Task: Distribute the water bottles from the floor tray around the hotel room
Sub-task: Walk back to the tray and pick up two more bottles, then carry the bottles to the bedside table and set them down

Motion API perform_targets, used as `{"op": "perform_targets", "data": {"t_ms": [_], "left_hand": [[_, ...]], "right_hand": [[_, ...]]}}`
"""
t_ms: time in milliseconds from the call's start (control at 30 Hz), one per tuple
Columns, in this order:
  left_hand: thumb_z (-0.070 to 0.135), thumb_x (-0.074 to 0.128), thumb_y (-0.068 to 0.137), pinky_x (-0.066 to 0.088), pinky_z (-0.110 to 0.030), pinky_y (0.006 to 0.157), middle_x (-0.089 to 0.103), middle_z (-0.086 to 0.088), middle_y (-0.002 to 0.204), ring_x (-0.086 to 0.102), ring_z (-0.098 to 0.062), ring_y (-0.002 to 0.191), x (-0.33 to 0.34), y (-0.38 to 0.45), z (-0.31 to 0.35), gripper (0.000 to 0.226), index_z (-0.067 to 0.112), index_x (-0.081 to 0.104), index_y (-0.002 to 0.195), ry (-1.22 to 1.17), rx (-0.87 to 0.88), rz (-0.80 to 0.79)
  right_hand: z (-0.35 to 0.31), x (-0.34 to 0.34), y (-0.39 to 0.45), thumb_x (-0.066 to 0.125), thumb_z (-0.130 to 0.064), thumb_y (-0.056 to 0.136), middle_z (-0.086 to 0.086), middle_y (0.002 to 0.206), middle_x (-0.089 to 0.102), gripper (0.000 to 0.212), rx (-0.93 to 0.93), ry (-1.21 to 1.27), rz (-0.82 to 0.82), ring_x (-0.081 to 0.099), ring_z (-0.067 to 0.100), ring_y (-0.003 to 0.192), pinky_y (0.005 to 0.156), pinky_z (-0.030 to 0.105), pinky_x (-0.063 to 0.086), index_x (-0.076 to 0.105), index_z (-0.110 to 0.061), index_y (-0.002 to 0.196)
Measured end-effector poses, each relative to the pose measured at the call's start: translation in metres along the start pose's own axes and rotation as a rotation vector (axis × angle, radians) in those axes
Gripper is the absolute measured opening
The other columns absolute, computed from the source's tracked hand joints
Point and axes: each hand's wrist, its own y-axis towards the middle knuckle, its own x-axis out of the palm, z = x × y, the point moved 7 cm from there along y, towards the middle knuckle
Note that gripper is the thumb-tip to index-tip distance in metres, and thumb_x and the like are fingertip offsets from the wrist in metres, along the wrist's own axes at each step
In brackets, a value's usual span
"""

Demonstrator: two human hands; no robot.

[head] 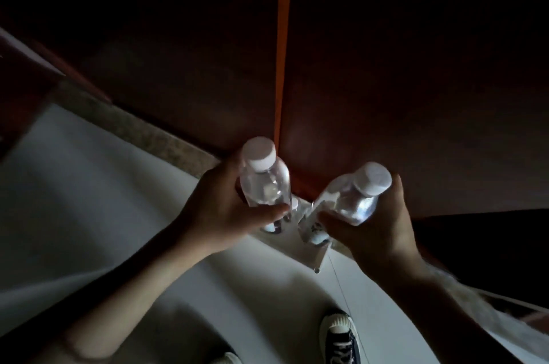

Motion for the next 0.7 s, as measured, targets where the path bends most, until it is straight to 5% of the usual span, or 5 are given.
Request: {"op": "perform_targets", "data": {"t_ms": [200, 300, 467, 567, 700], "left_hand": [[0.028, 0.077, 0.062, 0.053, -0.026, 0.076, 0.074, 0.002, 0.092, 0.071, -0.011, 0.088, -0.148, -0.038, 0.239, 0.047, 0.016, 0.061, 0.104, -0.204, 0.160, 0.051], [0.014, 0.076, 0.060, 0.052, -0.013, 0.067, 0.074, 0.011, 0.082, 0.070, 0.001, 0.078, -0.206, -0.075, 0.348, 0.040, 0.020, 0.062, 0.097, -0.299, 0.268, 0.148], [0.029, 0.069, 0.062, 0.054, -0.014, 0.068, 0.077, 0.010, 0.091, 0.072, -0.003, 0.087, -0.268, -0.146, 0.489, 0.041, 0.041, 0.070, 0.101, -0.438, 0.405, 0.277], [0.032, 0.067, 0.065, 0.056, -0.024, 0.072, 0.076, 0.000, 0.102, 0.072, -0.018, 0.098, -0.289, -0.182, 0.551, 0.043, 0.041, 0.070, 0.107, -0.524, 0.457, 0.311], [0.036, 0.065, 0.069, 0.056, -0.028, 0.073, 0.076, 0.000, 0.099, 0.072, -0.018, 0.097, -0.314, -0.220, 0.619, 0.032, 0.039, 0.072, 0.100, -0.566, 0.541, 0.350]], "right_hand": [[-0.266, -0.055, -0.047, 0.079, -0.020, 0.060, 0.004, 0.088, 0.070, 0.042, -0.277, 0.460, 0.000, 0.069, 0.023, 0.078, 0.071, 0.046, 0.057, 0.063, -0.027, 0.099], [-0.385, -0.074, -0.074, 0.077, -0.018, 0.066, 0.004, 0.086, 0.067, 0.039, -0.339, 0.677, -0.079, 0.062, 0.028, 0.080, 0.076, 0.053, 0.050, 0.064, -0.024, 0.102], [-0.561, -0.117, -0.130, 0.073, -0.013, 0.069, 0.002, 0.092, 0.070, 0.043, -0.546, 0.673, -0.221, 0.068, 0.019, 0.084, 0.075, 0.034, 0.057, 0.057, -0.012, 0.110], [-0.641, -0.147, -0.166, 0.070, -0.012, 0.073, 0.002, 0.094, 0.069, 0.044, -0.656, 0.639, -0.302, 0.068, 0.015, 0.087, 0.076, 0.027, 0.055, 0.053, -0.008, 0.114], [-0.711, -0.181, -0.208, 0.072, -0.014, 0.075, -0.004, 0.092, 0.069, 0.047, -0.721, 0.581, -0.328, 0.068, 0.010, 0.086, 0.074, 0.023, 0.054, 0.053, -0.012, 0.118]]}}
